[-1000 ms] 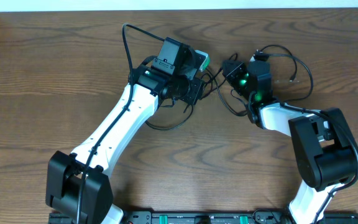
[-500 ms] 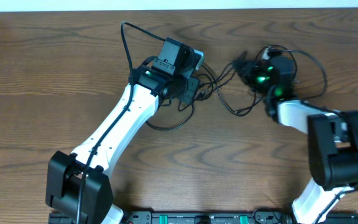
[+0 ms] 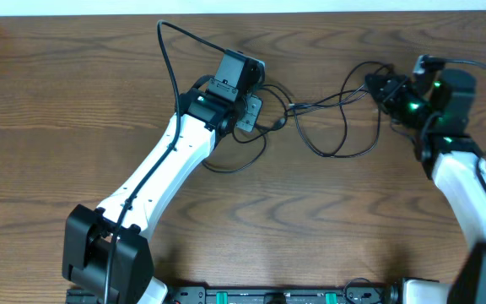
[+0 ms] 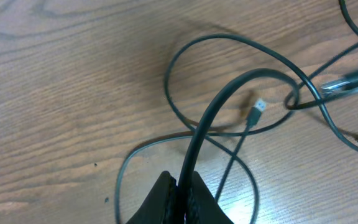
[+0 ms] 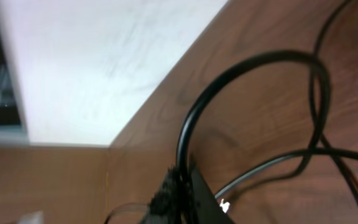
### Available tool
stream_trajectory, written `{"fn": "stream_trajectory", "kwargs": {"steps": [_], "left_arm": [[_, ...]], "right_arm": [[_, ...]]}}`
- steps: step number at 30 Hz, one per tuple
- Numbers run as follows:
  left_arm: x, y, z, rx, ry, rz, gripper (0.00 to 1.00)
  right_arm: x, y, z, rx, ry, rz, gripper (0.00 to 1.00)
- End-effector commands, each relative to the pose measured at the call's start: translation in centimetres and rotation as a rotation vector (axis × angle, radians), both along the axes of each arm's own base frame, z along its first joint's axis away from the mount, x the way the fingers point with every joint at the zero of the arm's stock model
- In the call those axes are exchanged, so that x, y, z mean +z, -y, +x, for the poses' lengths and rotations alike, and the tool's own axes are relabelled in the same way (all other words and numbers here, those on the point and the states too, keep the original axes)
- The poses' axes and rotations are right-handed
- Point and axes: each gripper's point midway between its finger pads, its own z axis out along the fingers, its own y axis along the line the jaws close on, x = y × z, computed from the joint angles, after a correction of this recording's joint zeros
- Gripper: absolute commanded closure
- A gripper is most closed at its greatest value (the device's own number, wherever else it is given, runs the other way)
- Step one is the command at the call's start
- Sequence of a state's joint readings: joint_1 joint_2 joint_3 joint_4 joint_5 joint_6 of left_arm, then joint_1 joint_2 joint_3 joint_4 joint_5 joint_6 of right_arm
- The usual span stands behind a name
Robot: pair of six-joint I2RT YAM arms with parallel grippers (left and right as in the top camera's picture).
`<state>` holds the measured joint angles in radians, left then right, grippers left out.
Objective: Untangle cables
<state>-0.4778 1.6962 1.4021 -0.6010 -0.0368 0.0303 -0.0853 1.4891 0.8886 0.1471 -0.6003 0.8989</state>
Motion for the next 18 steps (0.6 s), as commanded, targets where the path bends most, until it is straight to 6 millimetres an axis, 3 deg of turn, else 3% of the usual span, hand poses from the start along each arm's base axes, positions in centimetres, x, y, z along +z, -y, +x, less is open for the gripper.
{"fn": "stream_trajectory", "kwargs": {"steps": [1, 4, 10, 14, 18], "left_arm": [[-0.2, -0.4, 0.6, 0.018, 0.012, 0.022, 0.92], [-0.1, -0.4, 0.8, 0.019, 0.018, 0.018, 0.92], [-0.1, -0.7, 0.9, 0.026, 0.019, 0.018, 0.92], [-0.1, -1.2, 1.2, 0.039, 0.018, 0.019, 0.92], [-0.2, -3.0, 1.5, 0.084, 0.018, 0.052, 0.92]], "right_arm": [[4.4, -0.2, -2.2, 0.055, 0.132, -0.105, 0.99], [4.9, -0.4, -4.4, 0.088, 0.131, -0.170, 0.99], [3.8, -1.4, -9.2, 0.192, 0.034, -0.216, 0.99], [5.9, -2.5, -10.1, 0.246, 0.108, -0.179, 0.99], [8.3, -1.7, -9.5, 0.189, 0.184, -0.170, 0.99]]}}
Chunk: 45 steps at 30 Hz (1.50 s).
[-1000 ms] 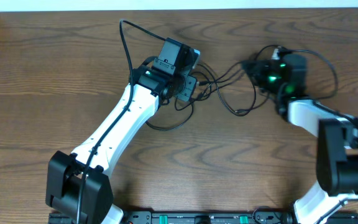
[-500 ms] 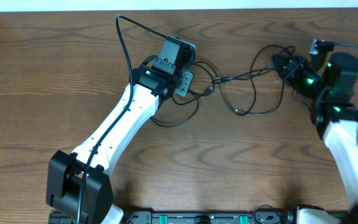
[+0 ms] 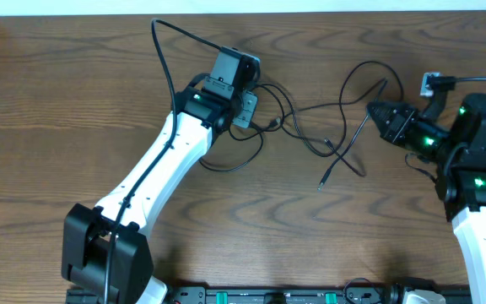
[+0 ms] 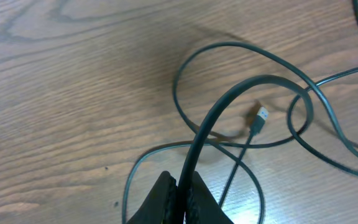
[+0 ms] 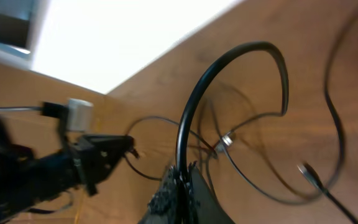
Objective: Untangle cables
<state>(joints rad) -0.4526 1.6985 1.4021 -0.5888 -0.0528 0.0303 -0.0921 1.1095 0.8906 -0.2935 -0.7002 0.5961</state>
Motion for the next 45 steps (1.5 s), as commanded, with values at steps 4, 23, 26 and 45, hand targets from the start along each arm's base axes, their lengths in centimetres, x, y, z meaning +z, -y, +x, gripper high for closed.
{"fn": "stream_trajectory", "kwargs": {"steps": [4, 23, 26, 45], "left_arm": [[-0.7, -5.8, 1.0, 0.149, -0.014, 0.133, 0.92], [-1.1, -12.3, 1.5, 0.340, -0.058, 0.118, 0.92], [-1.1, -12.3, 1.5, 0.340, -0.058, 0.118, 0.92], [-0.7, -11.7, 2.4, 0.402, -0.027, 0.032, 0.92]], "right_arm": [[3.1, 4.0, 1.5, -0.174, 0.137, -0.054, 0.99], [-0.1, 10.4, 3.0, -0.399, 0.096, -0.315, 0.01], [0.1, 6.5, 2.9, -0.205, 0.117, -0.214, 0.01], [-10.4, -12.8, -1.7, 0.658, 0.191, -0.432, 0.01]]}}
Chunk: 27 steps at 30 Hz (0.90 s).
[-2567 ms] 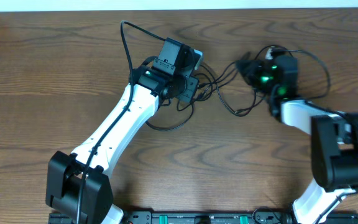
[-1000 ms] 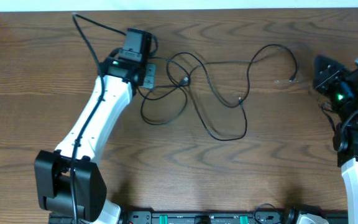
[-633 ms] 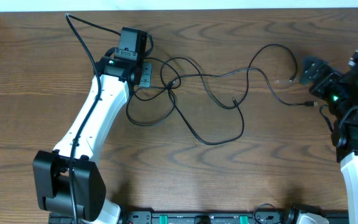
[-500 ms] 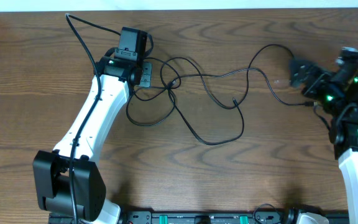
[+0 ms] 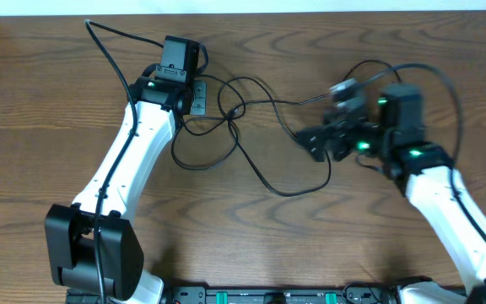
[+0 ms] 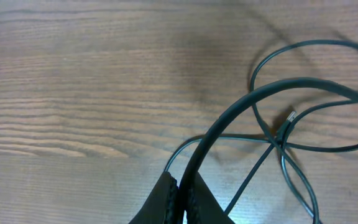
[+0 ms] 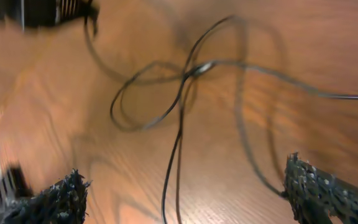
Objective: Untangle cables
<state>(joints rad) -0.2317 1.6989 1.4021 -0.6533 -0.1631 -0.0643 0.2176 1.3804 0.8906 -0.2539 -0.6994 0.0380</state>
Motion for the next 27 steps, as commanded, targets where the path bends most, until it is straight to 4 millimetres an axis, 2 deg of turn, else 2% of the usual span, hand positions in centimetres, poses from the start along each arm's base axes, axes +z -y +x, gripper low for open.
{"fn": "stream_trajectory", "kwargs": {"steps": [1, 8, 13, 17, 21, 27], "left_arm": [[0.0, -0.1, 0.6, 0.050, 0.015, -0.028, 0.92], [0.6, -0.6, 1.5, 0.136, 0.067, -0.076, 0.92], [1.0, -1.4, 2.2, 0.195, 0.102, -0.111, 0.92], [1.0, -1.6, 2.2, 0.199, 0.103, -0.111, 0.93], [1.0, -1.5, 2.2, 0.196, 0.101, -0.114, 0.92], [0.9, -1.4, 2.1, 0.192, 0.095, -0.119, 0.92]], "right_arm": [[-3.0, -2.6, -0.9, 0.116, 0.037, -0.118, 0.01], [-8.2, -6.3, -2.8, 0.219, -0.041, -0.208, 0.01], [-12.1, -8.2, -4.6, 0.266, -0.074, -0.327, 0.01], [-12.7, -9.4, -5.7, 0.301, -0.066, -0.350, 0.01], [-13.1, -10.0, -5.6, 0.294, -0.023, -0.398, 0.01], [-15.4, -11.8, -5.9, 0.323, -0.005, -0.413, 0.01]]}}
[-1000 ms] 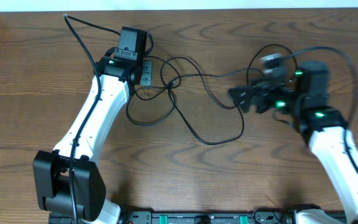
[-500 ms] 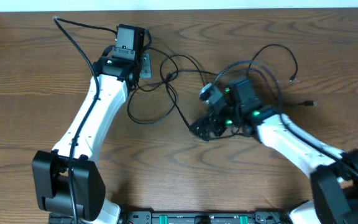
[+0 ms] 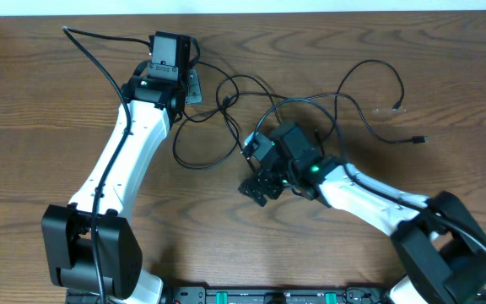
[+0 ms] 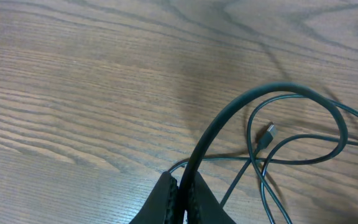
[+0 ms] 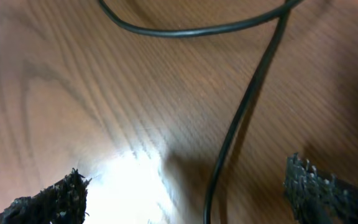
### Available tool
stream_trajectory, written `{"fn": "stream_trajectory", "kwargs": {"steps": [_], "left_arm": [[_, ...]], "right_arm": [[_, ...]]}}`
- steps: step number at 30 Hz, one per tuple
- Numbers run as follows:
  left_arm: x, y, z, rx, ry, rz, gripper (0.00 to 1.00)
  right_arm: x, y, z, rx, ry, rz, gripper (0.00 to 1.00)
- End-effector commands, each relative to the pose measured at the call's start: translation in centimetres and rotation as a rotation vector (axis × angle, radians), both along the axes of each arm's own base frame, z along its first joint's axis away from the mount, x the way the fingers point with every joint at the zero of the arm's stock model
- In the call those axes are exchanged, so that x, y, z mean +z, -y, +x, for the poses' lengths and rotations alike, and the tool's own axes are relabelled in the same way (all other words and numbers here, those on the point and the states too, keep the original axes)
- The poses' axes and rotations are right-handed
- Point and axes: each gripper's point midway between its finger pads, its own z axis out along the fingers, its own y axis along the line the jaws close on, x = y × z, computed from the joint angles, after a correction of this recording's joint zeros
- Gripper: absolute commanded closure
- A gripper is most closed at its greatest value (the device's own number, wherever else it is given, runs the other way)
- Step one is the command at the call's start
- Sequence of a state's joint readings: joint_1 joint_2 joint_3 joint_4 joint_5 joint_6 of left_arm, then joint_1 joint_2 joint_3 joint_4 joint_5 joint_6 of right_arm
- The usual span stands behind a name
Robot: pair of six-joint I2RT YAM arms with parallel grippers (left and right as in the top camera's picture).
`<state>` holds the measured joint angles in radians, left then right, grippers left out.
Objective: Untangle cables
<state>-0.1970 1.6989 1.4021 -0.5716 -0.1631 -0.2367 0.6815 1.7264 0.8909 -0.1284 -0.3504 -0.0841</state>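
Thin dark cables (image 3: 264, 105) lie looped and crossed over the middle of the wooden table. At the back left my left gripper (image 3: 190, 86) is shut on one cable (image 4: 229, 118), which arcs up out of the fingers (image 4: 166, 196). A small plug (image 4: 268, 131) lies beside that loop. My right gripper (image 3: 257, 187) sits low at the table's middle, open. A single cable strand (image 5: 247, 112) runs between its spread fingertips (image 5: 48, 200) without touching them. Two free cable ends (image 3: 399, 105) lie at the right.
The wooden table (image 3: 49, 152) reaches a pale wall strip along the back edge. A dark rail with connectors (image 3: 268, 295) runs along the front edge. My left arm's own lead (image 3: 99, 55) trails across the back left.
My right gripper, still open, has moved from right of centre to low over the middle of the table, astride one strand. The left gripper shifted slightly left, still holding its cable.
Both grippers were first shut on cables, the right one at the far back right. It then stood nearer the front right, still holding. Later it was open and empty near the centre while the left had moved left. Now loose ends lie at the right.
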Motion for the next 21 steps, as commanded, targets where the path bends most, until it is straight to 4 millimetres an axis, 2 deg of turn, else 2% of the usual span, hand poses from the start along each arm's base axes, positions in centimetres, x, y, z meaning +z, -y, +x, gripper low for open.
{"fn": "stream_trajectory", "kwargs": {"steps": [1, 3, 7, 8, 11, 12, 14, 18, 21], "left_arm": [[-0.2, -0.2, 0.3, 0.016, -0.002, -0.005, 0.92], [-0.2, -0.2, 0.3, 0.016, -0.002, -0.005, 0.92], [-0.2, -0.2, 0.2, 0.016, -0.005, -0.004, 0.92], [-0.3, -0.2, 0.2, 0.016, -0.008, -0.004, 0.92], [-0.3, -0.2, 0.1, 0.016, -0.009, -0.004, 0.92], [-0.3, -0.2, 0.1, 0.016, -0.009, -0.004, 0.92], [-0.3, -0.2, 0.1, 0.016, -0.009, -0.004, 0.92], [-0.3, -0.2, 0.2, 0.016, -0.008, -0.003, 0.92], [-0.2, -0.2, 0.2, 0.016, -0.004, -0.004, 0.92]], "right_arm": [[-2.7, -0.7, -0.4, 0.018, -0.006, -0.047, 0.01], [-3.5, -1.1, -0.4, 0.020, -0.011, -0.047, 0.01], [-3.3, -1.7, -0.3, 0.029, 0.008, -0.030, 0.12], [-3.4, -1.9, -0.5, 0.030, 0.008, -0.032, 0.31], [-3.7, -1.8, -0.4, -0.011, -0.003, -0.048, 0.71], [-3.8, -1.7, -0.4, -0.023, -0.004, -0.051, 0.82], [-3.7, -1.9, -0.3, -0.045, -0.016, -0.040, 0.98], [-2.8, -2.9, -1.5, -0.043, -0.106, 0.038, 0.99], [0.9, -4.8, -4.1, 0.079, -0.213, 0.199, 0.99]]}}
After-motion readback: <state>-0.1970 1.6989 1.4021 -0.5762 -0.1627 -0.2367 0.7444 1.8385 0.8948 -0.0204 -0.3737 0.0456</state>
